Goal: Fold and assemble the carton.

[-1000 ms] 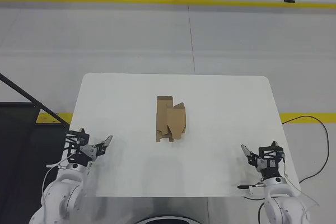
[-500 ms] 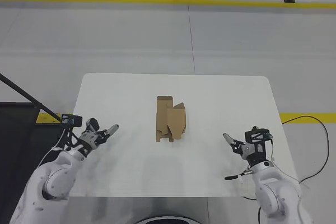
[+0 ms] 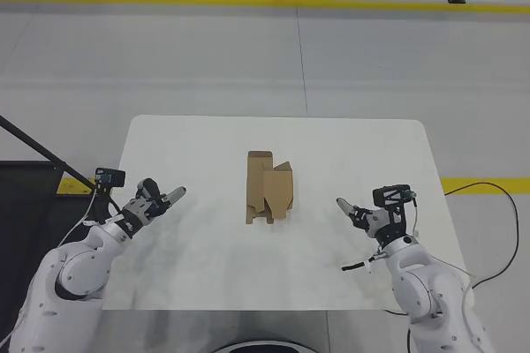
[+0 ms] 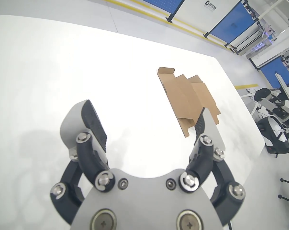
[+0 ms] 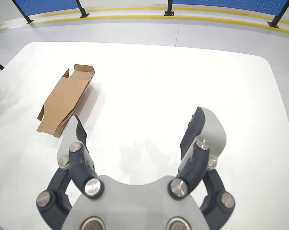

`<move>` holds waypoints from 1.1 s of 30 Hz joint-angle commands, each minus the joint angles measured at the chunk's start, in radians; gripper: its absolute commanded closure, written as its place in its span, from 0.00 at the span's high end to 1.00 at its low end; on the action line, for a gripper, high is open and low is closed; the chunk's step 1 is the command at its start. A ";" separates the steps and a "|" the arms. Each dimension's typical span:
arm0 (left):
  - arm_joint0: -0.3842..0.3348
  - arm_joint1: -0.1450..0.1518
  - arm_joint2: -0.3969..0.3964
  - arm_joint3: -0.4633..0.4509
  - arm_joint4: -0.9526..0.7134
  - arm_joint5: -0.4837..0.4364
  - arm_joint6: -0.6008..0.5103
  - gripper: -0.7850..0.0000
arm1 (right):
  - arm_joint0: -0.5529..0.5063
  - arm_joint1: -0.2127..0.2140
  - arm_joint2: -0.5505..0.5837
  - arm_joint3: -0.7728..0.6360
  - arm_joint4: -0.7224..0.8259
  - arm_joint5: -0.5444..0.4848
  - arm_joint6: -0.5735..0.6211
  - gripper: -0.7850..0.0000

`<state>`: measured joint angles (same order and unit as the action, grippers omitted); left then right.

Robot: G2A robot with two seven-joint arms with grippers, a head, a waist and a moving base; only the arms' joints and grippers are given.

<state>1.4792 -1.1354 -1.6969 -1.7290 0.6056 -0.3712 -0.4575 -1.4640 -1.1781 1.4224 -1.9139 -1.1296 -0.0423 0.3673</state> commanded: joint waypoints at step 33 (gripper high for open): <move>-0.284 -0.006 0.126 0.303 -0.581 -0.013 -0.307 1.00 | 0.362 -0.045 -0.228 0.256 0.402 -0.197 0.297 1.00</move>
<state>1.1956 -1.1412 -1.5705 -1.4265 0.0252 -0.3841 -0.7648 -1.1015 -1.2231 1.1948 -1.6581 -0.7276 -0.2391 0.6645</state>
